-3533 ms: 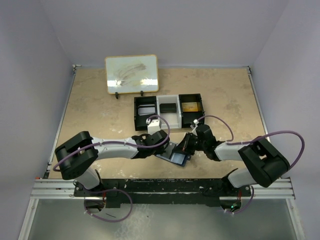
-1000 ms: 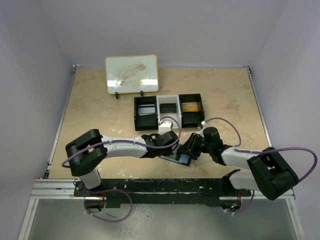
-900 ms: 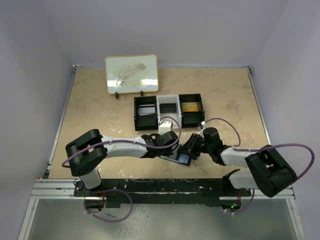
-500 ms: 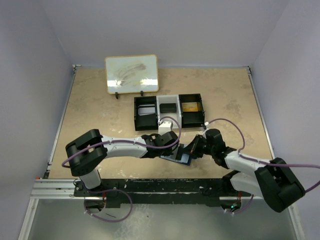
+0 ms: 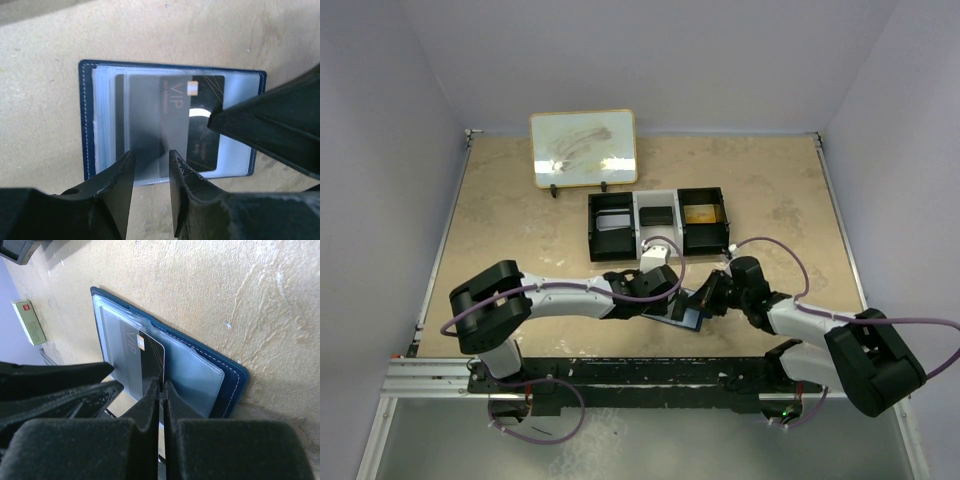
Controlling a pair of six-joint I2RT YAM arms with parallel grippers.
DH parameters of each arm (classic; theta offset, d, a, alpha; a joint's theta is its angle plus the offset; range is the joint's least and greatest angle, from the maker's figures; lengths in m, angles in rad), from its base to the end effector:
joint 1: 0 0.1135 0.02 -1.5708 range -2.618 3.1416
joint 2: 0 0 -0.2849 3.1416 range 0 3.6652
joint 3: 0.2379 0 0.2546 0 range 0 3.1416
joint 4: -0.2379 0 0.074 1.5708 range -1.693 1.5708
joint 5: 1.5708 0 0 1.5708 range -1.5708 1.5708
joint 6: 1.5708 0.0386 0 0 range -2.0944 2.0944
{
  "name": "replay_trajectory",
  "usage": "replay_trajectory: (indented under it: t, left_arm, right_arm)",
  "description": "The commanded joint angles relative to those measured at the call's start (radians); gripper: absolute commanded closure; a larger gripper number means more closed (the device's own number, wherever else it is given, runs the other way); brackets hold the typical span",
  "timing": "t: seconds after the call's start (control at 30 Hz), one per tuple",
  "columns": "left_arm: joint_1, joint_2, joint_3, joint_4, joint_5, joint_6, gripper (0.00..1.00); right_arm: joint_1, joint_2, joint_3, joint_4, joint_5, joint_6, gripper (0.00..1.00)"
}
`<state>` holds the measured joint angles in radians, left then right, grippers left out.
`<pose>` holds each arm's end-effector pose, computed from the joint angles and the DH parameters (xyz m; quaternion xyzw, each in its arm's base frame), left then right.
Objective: Take the credit cards out of the card holder
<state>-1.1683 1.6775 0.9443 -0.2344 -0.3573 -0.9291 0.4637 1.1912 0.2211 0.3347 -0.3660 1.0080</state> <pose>0.1444 -0.3046 0.1850 0.0597 0.9393 -0.1688 0.2929 0.1659 0.0984 0.1426 0.1569 0.8675 0.4180 0.2196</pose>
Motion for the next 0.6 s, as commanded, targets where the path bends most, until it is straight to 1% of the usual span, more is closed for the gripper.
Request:
replay_trajectory:
  t: [0.0, 0.17, 0.27, 0.33, 0.4, 0.47, 0.57]
  left_arm:
    - [-0.017, 0.002, 0.048, 0.004, -0.021, 0.049, 0.7]
    - [-0.017, 0.046, 0.006, 0.035, 0.007, 0.02, 0.82]
    - [-0.019, 0.054, -0.015, 0.017, -0.002, -0.01, 0.88]
    - [-0.019, 0.051, -0.036, 0.016, -0.002, -0.022, 0.9]
    - [-0.019, 0.043, -0.054, 0.014, -0.002, -0.031, 0.91]
    - [-0.019, 0.04, -0.063, 0.007, -0.004, -0.036, 0.92]
    - [-0.019, 0.042, -0.066, -0.003, -0.009, -0.04, 0.93]
  right_arm:
    - [-0.003, 0.018, 0.027, -0.027, 0.022, -0.029, 1.0]
    - [-0.005, 0.022, 0.031, -0.023, 0.016, -0.026, 1.0]
    - [-0.005, 0.017, 0.026, -0.009, 0.007, -0.019, 0.99]
    - [-0.005, 0.016, 0.015, 0.018, -0.005, -0.003, 0.94]
    - [-0.005, 0.019, -0.003, 0.058, -0.024, 0.021, 0.84]
    - [-0.005, 0.026, -0.024, 0.101, -0.036, 0.043, 0.78]
    - [-0.005, 0.046, -0.05, 0.146, -0.04, 0.052, 0.73]
